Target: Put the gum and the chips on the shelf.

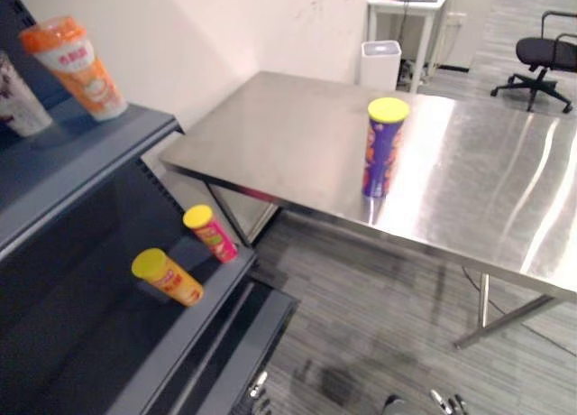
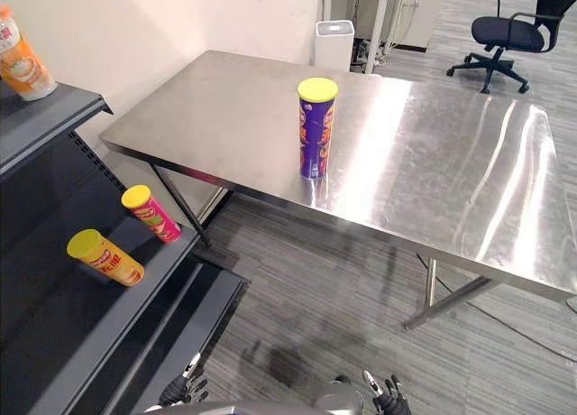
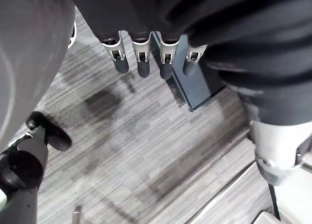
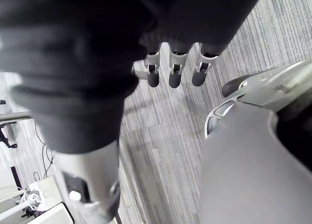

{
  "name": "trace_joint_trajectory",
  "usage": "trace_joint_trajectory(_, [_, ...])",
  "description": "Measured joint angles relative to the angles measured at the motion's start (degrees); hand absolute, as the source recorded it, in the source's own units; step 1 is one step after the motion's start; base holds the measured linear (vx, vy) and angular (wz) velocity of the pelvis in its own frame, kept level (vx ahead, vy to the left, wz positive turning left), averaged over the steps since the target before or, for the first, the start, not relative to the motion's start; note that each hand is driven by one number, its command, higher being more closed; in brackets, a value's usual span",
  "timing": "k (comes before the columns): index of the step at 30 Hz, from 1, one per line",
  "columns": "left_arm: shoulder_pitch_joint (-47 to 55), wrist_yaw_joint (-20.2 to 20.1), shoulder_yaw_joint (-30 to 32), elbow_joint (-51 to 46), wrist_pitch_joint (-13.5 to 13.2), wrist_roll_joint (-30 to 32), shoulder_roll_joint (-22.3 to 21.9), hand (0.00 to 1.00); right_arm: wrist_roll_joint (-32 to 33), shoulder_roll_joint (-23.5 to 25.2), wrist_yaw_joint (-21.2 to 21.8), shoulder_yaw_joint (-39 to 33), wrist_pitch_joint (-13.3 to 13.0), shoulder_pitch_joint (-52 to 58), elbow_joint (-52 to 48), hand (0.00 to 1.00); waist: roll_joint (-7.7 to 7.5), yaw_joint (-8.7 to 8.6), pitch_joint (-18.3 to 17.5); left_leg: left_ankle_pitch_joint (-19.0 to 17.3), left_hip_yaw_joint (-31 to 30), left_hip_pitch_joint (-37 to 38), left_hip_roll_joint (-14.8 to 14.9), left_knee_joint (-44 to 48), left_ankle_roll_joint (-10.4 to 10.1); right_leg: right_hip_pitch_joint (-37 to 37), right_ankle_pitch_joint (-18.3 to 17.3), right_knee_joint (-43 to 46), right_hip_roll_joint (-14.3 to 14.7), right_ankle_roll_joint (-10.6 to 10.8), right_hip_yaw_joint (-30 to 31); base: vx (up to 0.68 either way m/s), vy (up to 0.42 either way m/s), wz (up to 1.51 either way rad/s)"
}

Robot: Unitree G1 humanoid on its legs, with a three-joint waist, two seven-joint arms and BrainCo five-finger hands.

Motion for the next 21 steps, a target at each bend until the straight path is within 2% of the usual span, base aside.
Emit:
trace_joint_trajectory(2, [-0.17,-0.37,-0.16,-0.15,-0.12,-0.34,0.27,0.0,0.01,-0.11,-0.21,0.02,0.01,0.05,-0.4,0.0,-0.26,0.07,0.13,0.0,-2.0,-1.29,1.08,3.51,0.02,-0.79,-1.03,1.45,-0.23,-0.25,0.74,-0.1,-0.086,-0.02])
trace_joint_trajectory(3, [0.13,-0.61,-0.58,-1.18,-0.65,-1.65,0.82,0.0,-0.02,-0.23,-0.62,0.47,0.1,-0.11,-0.41,0.0,-0.81,0.5,0.44,-0.04,-7.54,-4.34,3.09,11.3,0.14,-0.76,-2.11,1.4,0.02,-1.15,2.3,-0.11,-0.124,-0.34])
trace_joint_trajectory(4, [0.58,-0.69,-0.57,-2.53,-1.32,-2.74,1.1,0.0,-0.04,-0.6,-0.94,0.62,0.23,-0.6,-0.31,0.0,-1.04,1.21,0.6,-2.22,-12.46,-6.84,3.5,15.57,0.17,-0.8,-2.43,1.0,0.38,-0.88,4.19,-0.14,-0.122,-0.71])
trace_joint_trajectory(5, [1.01,-0.81,-0.91,-3.46,-1.38,-2.73,0.77,0.0,-0.04,-1.7,-1.46,1.0,0.41,-1.53,0.0,0.0,-0.56,2.08,0.91,-6.8,-18.23,-7.72,1.62,15.86,-0.49,-0.68,-2.44,0.03,1.17,-0.87,7.63,-0.11,-0.051,-0.8])
trace_joint_trajectory(6, [1.12,-0.97,-1.2,-3.78,-1.35,-2.74,0.54,0.0,-0.04,-2.23,-1.6,1.32,0.49,-2.29,0.31,0.0,-0.11,2.03,1.16,-9.15,-20.9,-8.16,0.44,15.59,-0.4,-0.45,-2.44,-0.43,1.79,-0.87,9.28,-0.11,0.001,-1.06])
trace_joint_trajectory(7, [1.24,-0.99,-2.36,-3.99,-1.42,-2.76,0.38,0.0,0.0,-3.96,-1.94,2.21,0.55,-3.54,0.5,0.0,0.66,2.11,1.56,-12.24,-24.62,-8.91,-2.16,13.14,-0.2,0.2,-2.43,-1.6,3.21,-0.85,12.13,-0.11,0.012,-0.9])
trace_joint_trajectory(9, [1.45,-0.94,-2.68,-4.03,-1.61,-2.72,0.32,0.0,0.05,-4.76,-2.19,3.11,0.54,-3.81,0.34,0.0,1.11,2.21,1.69,-12.29,-25.35,-9.17,-3.78,9.38,0.51,0.95,-2.22,-2.68,5.04,-0.52,14.32,-0.09,0.039,-0.94])
trace_joint_trajectory(10, [1.57,-0.75,-2.76,-3.97,-2.03,-2.66,0.03,0.0,0.17,-5.14,-2.38,3.42,0.5,-3.6,0.15,0.0,2.51,2.12,1.63,-12.72,-27.17,-10.75,-3.7,5.98,1.81,1.47,-1.6,-4.01,7.76,0.12,15.51,-0.08,0.067,-0.99])
trace_joint_trajectory(11, [1.58,-0.48,-2.82,-3.8,-2.69,-2.63,-0.72,0.0,0.44,-5.56,-2.67,3.69,0.58,-3.39,0.44,0.0,3.8,2.59,1.62,-13.35,-28.65,-11.79,-3.22,5.83,4.64,1.39,-0.49,-5.25,9.63,0.41,16.85,-0.02,0.074,-0.95])
trace_joint_trajectory(12, [1.33,0.16,-2.66,-3.19,-2.96,-2.6,-0.63,0.0,0.69,-4.82,-2.75,3.9,0.66,-3.07,0.24,0.0,4.29,3.25,0.9,-13.87,-27.95,-11.9,-3.03,5.54,4.2,0.91,1.08,-4.4,9.99,-0.07,18.34,0.08,0.139,-0.64])
trace_joint_trajectory(13, [0.52,0.34,-2.67,-2.76,-3.12,-2.43,-0.08,0.0,0.72,-3.78,-2.74,4.06,0.62,-1.97,0.45,0.0,2.83,3.15,1.01,-13.85,-27.7,-11.71,-4.44,4.13,4.16,0.44,1.05,-2.64,9.06,-0.06,20.3,0.18,0.125,-0.38])
trace_joint_trajectory(14, [0.37,0.77,-2.22,-2.45,-3.34,-2.59,-0.09,0.0,0.84,-3.39,-2.81,4.05,0.94,-1.66,1.04,0.0,2.12,3.25,0.93,-13.8,-27.81,-10.81,-5.88,1.68,4.11,0.5,0.58,-4.0,8.45,0.11,21.01,0.17,0.114,-0.14])
trace_joint_trajectory(17, [0.52,1.23,-2.59,-1.89,-3.3,-1.96,-0.8,0.0,0.97,-2.63,-3.02,4.11,0.99,-0.79,1.03,0.0,3.0,2.98,0.34,-12.41,-27.99,-9.34,-7.17,-2.5,3.39,0.63,1.37,-6.21,8.34,0.56,21.49,0.13,0.073,-0.08])
trace_joint_trajectory(19, [0.52,1.4,-3.31,-1.49,-3.24,-1.9,-1.45,0.0,0.94,-2.86,-3.57,3.83,0.75,-0.6,1.61,0.0,4.0,3.08,-0.11,-10.79,-28.09,-7.73,-7.11,-3.04,4.2,1.77,1.39,-7.03,8.77,0.55,21.61,0.2,0.061,-0.12])
trace_joint_trajectory(21, [0.35,1.48,-3.81,-0.9,-2.85,-1.91,-1.13,0.0,0.93,-2.56,-3.84,3.95,0.28,-1.23,1.64,0.0,3.75,2.99,-0.4,-11.01,-28.21,-6.75,-7.11,-3.36,4.36,2.88,1.39,-8.33,9.12,0.56,21.6,0.18,0.034,-0.13])
